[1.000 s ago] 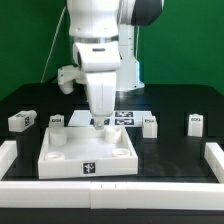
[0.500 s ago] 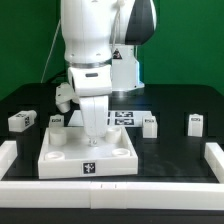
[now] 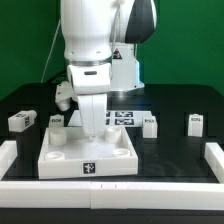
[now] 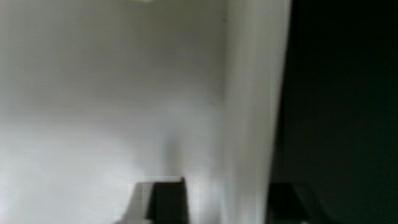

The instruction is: Assemble one leg

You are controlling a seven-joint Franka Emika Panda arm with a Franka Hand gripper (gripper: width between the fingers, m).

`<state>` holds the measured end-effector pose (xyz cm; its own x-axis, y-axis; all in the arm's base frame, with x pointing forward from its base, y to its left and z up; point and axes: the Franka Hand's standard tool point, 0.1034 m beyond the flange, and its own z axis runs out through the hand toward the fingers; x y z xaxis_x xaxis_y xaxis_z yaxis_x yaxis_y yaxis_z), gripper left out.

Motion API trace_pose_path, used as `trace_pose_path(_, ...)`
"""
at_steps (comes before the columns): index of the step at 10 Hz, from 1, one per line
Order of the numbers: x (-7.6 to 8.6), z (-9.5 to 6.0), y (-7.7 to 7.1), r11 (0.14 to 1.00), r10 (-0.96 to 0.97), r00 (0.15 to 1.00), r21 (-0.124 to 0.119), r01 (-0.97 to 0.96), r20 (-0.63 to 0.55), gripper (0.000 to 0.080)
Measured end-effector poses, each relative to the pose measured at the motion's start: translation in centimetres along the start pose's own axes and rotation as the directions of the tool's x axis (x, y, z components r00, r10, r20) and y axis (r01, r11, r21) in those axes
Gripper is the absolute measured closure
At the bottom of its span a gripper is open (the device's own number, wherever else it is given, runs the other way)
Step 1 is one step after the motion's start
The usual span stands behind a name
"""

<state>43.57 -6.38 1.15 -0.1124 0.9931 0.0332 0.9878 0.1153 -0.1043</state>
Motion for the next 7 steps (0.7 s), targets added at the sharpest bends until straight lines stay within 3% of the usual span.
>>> trace_pose_path(2, -0.09, -0.13, 0.22, 1.0, 0.001, 1.0, -0.01, -0.001, 0.002, 0.0736)
trace_pose_path(7, 0.27, -0.14, 0.41, 1.0, 0.026, 1.0, -0.015, -0.026, 0.001, 0.0736)
